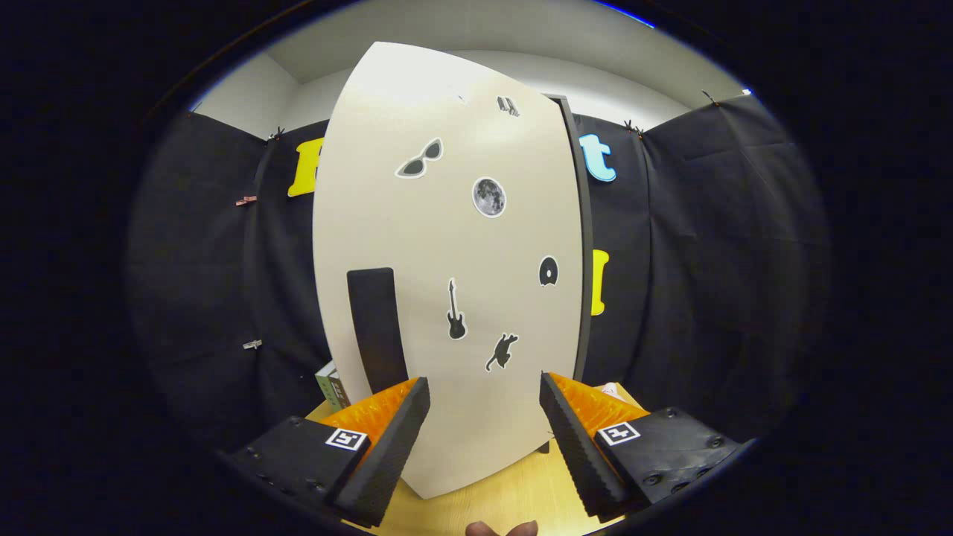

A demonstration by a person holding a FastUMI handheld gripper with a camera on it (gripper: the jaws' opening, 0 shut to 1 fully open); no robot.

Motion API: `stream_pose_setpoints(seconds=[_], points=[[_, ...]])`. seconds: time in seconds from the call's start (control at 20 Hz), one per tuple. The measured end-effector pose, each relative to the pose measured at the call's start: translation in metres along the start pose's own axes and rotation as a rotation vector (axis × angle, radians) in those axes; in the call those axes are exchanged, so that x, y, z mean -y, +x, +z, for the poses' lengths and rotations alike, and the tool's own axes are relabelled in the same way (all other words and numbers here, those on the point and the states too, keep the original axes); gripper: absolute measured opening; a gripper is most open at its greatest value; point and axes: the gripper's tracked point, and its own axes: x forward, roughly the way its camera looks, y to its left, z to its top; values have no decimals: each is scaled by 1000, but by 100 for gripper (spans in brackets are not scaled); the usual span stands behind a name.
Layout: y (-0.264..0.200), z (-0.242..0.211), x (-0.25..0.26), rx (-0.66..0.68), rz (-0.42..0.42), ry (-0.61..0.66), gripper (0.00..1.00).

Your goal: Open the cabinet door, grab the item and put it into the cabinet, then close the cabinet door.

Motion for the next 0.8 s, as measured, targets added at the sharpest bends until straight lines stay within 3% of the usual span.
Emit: stream_pose_setpoints(seconds=[0.8], points=[[0,8,-11,43,9,-6,96]])
